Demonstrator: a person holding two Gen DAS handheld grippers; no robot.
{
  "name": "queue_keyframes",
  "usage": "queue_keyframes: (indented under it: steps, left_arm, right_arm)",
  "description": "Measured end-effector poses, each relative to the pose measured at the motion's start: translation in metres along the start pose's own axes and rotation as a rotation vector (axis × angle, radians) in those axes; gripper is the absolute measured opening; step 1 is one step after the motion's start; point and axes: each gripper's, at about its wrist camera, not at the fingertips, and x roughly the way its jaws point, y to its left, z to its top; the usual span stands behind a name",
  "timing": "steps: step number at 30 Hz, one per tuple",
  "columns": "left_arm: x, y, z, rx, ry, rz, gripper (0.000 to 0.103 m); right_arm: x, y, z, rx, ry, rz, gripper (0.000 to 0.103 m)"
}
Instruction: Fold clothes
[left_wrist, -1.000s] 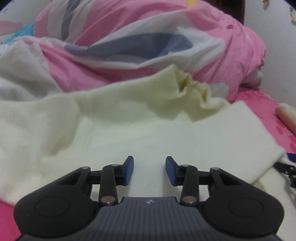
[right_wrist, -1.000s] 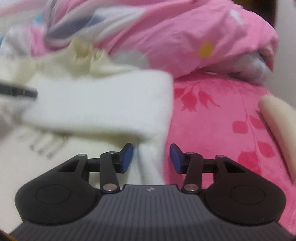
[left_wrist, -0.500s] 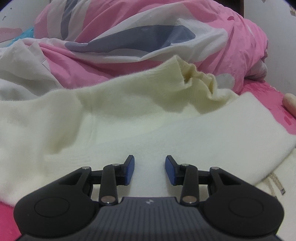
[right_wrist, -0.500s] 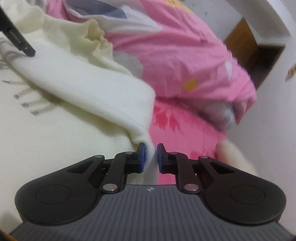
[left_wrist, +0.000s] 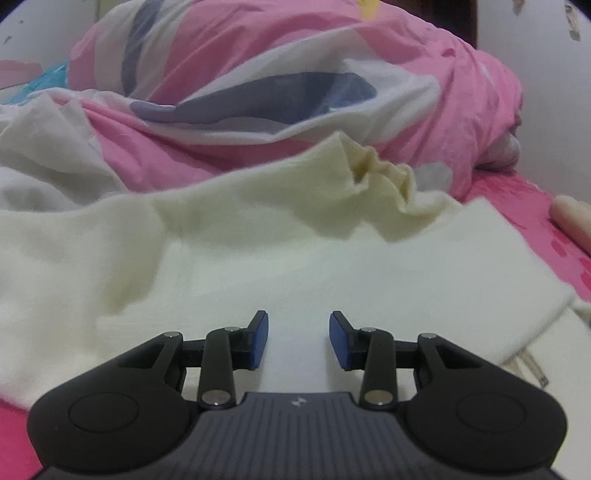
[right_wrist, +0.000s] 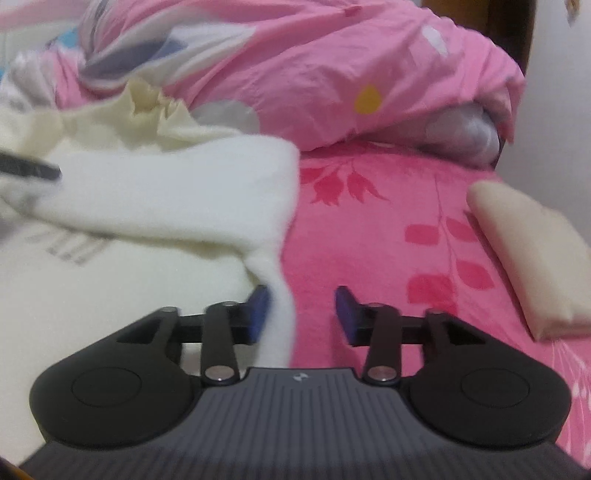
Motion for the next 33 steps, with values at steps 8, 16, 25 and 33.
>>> queue_keyframes:
  steps: [8, 16, 25, 33]
  left_arm:
    - [0.007, -0.005, -0.009, 0.04, 0.014, 0.021, 0.04]
    - [0.01, -0.005, -0.012, 0.047, 0.003, 0.019, 0.041]
    - [0.011, -0.002, -0.014, 0.029, -0.008, 0.008, 0.041]
    - [0.011, -0.001, -0.013, 0.023, -0.011, 0.005, 0.041]
  right_arm:
    - [0.012, -0.048, 0.059, 0.302, -0.099, 0.245, 0.052]
    - [0.182, -0.105, 0.086, 0.736, 0.143, 0.523, 0.057]
    - [0.209, -0.086, 0.092, 0.715, 0.148, 0.621, 0.012]
    - [0.133, -0.063, 0.097, 0.436, -0.172, 0.52, 0.01]
